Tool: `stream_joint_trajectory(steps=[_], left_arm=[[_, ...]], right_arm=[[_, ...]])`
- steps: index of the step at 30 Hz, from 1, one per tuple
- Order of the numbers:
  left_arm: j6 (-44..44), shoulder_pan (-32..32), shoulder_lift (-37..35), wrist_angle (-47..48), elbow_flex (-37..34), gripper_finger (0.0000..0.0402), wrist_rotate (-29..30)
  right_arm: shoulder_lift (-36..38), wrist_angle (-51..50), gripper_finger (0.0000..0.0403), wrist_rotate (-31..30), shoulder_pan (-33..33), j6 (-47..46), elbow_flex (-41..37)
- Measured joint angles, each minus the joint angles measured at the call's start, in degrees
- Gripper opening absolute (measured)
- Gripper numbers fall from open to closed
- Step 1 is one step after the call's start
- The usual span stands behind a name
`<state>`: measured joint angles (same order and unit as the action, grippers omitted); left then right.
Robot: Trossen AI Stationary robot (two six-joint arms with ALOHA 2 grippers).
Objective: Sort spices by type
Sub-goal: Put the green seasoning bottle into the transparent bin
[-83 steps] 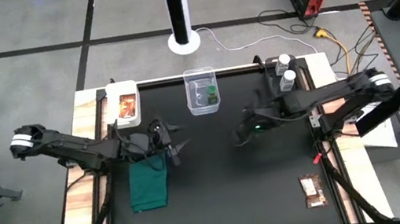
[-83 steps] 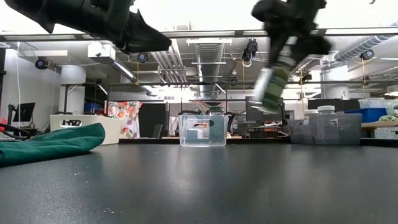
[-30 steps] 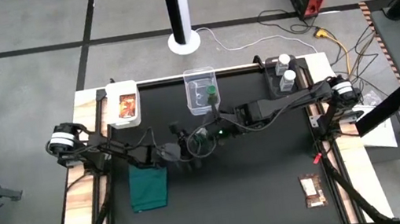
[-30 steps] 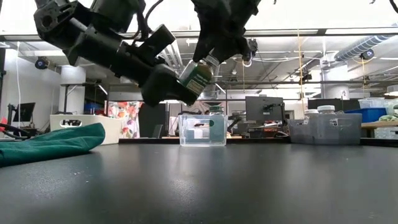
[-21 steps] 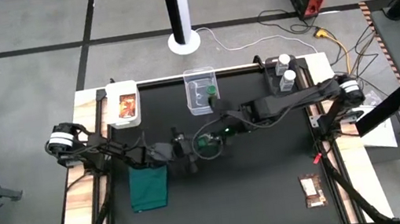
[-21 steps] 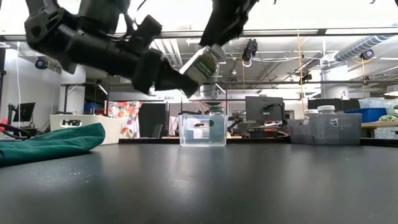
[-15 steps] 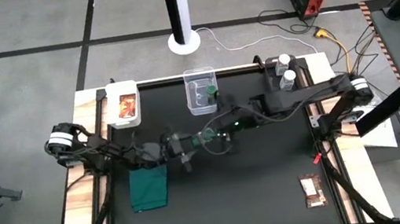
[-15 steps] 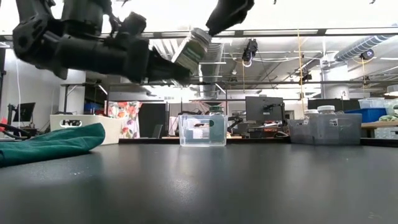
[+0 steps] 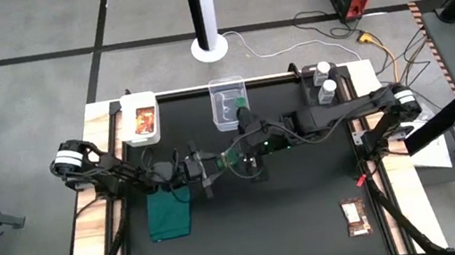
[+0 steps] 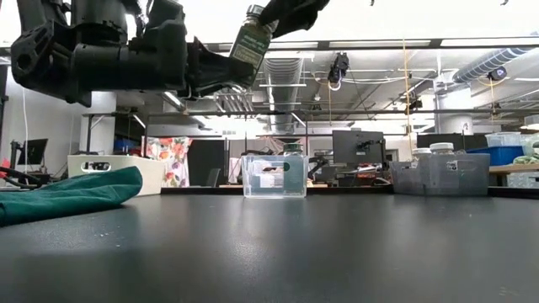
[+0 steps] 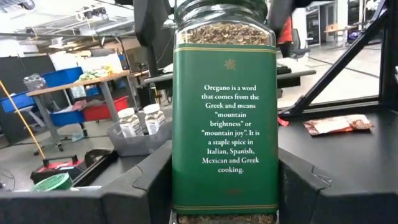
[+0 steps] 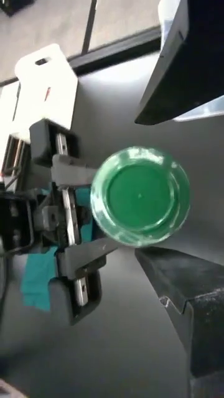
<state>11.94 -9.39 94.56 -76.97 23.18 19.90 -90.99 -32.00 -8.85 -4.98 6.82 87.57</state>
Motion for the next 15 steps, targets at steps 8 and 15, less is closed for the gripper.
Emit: stream_joint_trajectory(steps=[8,15], left_arm=[[0.00,0.00,0.00,-0.10,0.37,0.0182,-0.06],[1.21,0.00,0.00,0.05,0.41,0.0182,0.06]], right_arm=[[-1.01,2.29,0.0320,1.82,-0.01,0.29,-0.02],[-1.01,2.57,0.0223,1.91,0.03,0.60,-0.02]])
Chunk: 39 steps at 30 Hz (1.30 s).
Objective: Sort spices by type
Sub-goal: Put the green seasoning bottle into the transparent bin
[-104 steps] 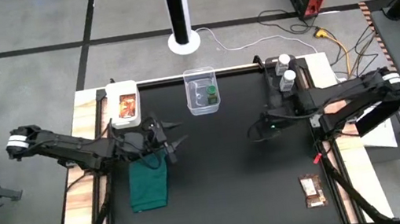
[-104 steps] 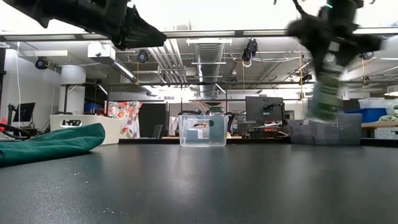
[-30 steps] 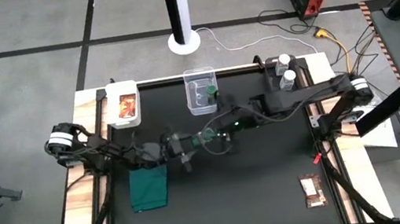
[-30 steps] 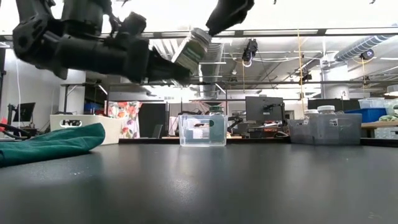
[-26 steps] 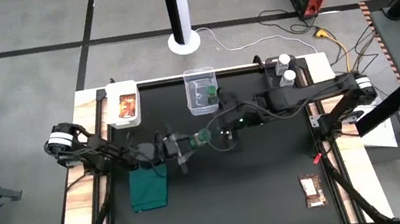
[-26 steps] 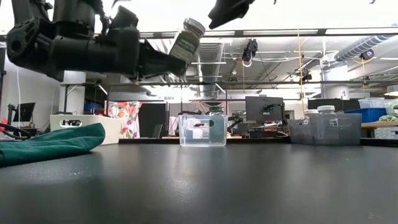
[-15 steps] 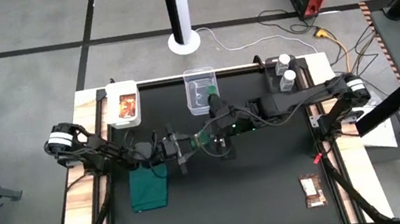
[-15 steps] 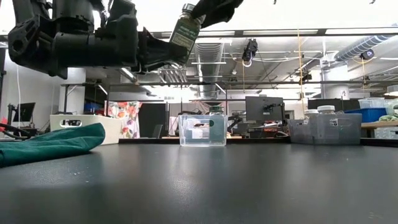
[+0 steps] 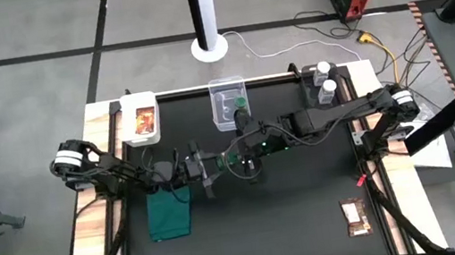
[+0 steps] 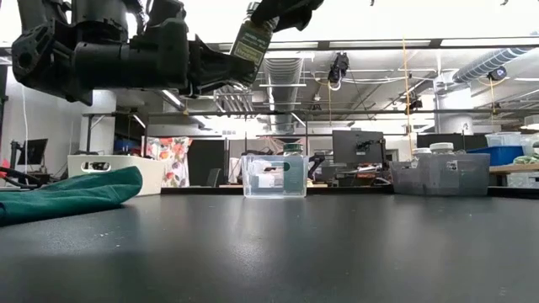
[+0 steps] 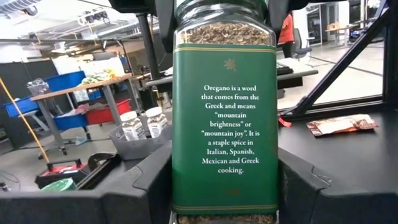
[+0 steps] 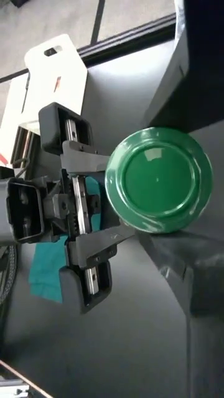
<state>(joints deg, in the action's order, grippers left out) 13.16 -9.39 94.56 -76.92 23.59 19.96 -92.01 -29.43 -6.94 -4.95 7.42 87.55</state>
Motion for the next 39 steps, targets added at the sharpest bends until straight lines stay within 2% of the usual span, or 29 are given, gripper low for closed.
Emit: stream_joint_trajectory(steps=[2,7,10,13,16,22,26,29,32,39], left_arm=[[0.38,0.00,0.02,0.01,0.01,0.0182,0.02],[-0.21,0.00,0.02,0.17,0.01,0.0190,1.20],[-0.66,-0.05,0.02,0.22,-0.10,0.0270,5.52],[-0.14,0.02,0.02,0.73,-0.48,0.0352,7.07],[0.50,0.02,0.00,0.87,-0.52,0.0388,7.76],[5.51,0.04,-1.90,1.22,-0.62,0.0359,11.40],[10.32,0.00,-5.64,1.59,-1.07,0.0351,16.13],[14.11,0.00,-9.12,3.10,-1.33,0.0350,19.85],[16.54,0.00,-13.12,5.70,-1.63,0.0350,23.58],[24.32,0.10,-21.68,10.17,-3.06,0.0350,30.10]], right_arm=[[0.00,0.02,0.0195,-0.09,0.09,0.06,0.00],[0.00,0.08,0.0195,0.11,0.55,-0.15,0.00],[0.13,-0.94,0.0195,-0.37,1.26,-1.93,0.00],[0.35,-4.24,0.0195,-0.70,2.62,-3.79,1.08],[0.15,-9.21,0.0195,-0.77,5.11,-4.38,3.81],[-0.04,-11.03,0.0195,-0.52,14.88,1.18,6.58],[-1.82,-10.39,0.0195,3.86,23.71,4.37,9.65],[-6.13,-11.17,0.0195,7.28,28.78,6.99,13.01],[-11.51,-12.73,0.0195,9.87,31.43,9.56,18.22],[-23.71,-19.78,0.0195,10.56,33.69,15.62,31.92]])
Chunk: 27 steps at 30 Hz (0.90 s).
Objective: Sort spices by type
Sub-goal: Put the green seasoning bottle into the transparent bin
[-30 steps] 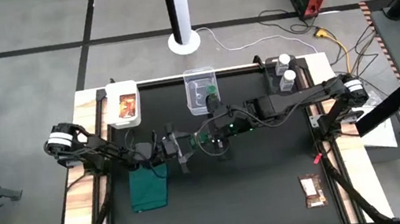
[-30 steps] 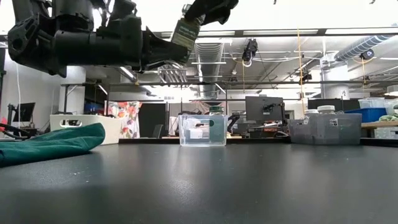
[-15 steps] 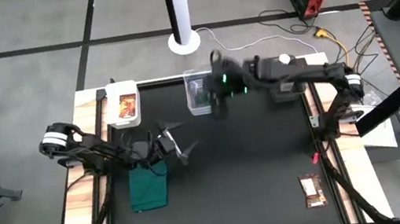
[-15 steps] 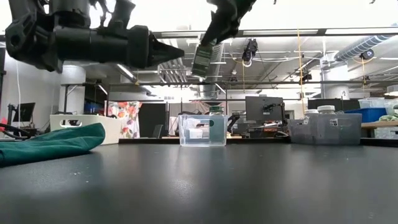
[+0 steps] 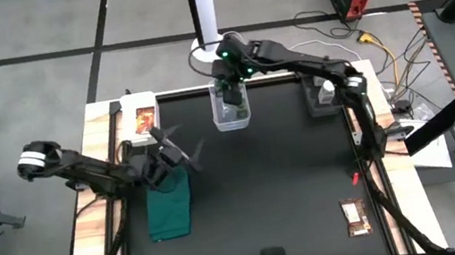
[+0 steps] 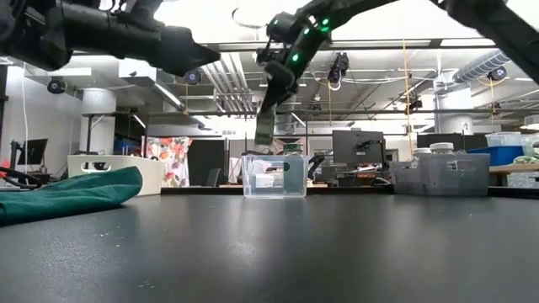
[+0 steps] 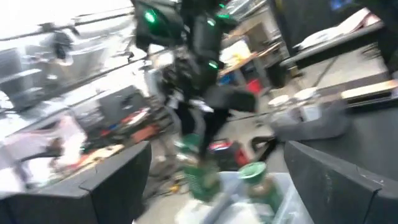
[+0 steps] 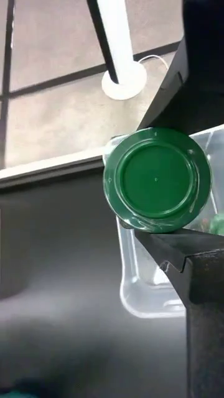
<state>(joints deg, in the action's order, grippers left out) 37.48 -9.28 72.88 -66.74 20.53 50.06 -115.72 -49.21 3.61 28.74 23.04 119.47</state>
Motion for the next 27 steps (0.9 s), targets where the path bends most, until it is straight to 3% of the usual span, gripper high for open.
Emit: stream_joint_trajectory(steps=[9,27], left_arm=[[11.11,0.07,-5.16,0.00,-2.44,0.0351,18.07],[9.55,2.82,-2.02,-0.11,-2.73,0.0351,18.27]], right_arm=[[-8.27,-1.39,0.0195,3.94,4.81,1.04,5.65],[-11.77,0.22,0.0195,3.94,5.30,0.73,5.82]])
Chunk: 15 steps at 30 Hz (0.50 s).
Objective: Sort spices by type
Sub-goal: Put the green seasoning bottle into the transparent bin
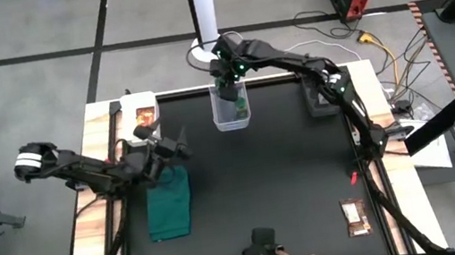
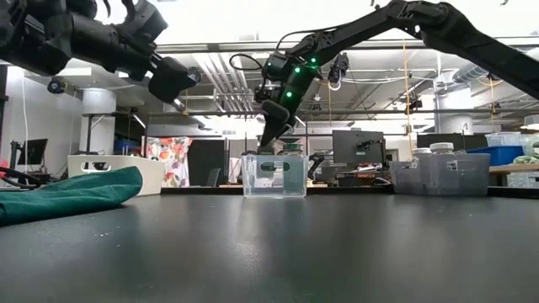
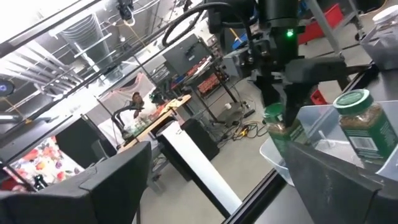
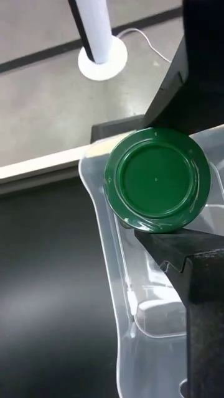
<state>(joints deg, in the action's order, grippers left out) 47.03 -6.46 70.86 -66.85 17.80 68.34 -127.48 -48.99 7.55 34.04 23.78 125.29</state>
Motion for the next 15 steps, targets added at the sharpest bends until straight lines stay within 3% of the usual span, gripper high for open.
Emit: stream_joint_trajectory(steps=[15], left_arm=[[-0.17,0.38,0.27,0.02,0.02,0.0351,-0.28]], right_arm=[[-0.89,-0.03,0.0195,0.41,0.11,-3.94,-0.11]])
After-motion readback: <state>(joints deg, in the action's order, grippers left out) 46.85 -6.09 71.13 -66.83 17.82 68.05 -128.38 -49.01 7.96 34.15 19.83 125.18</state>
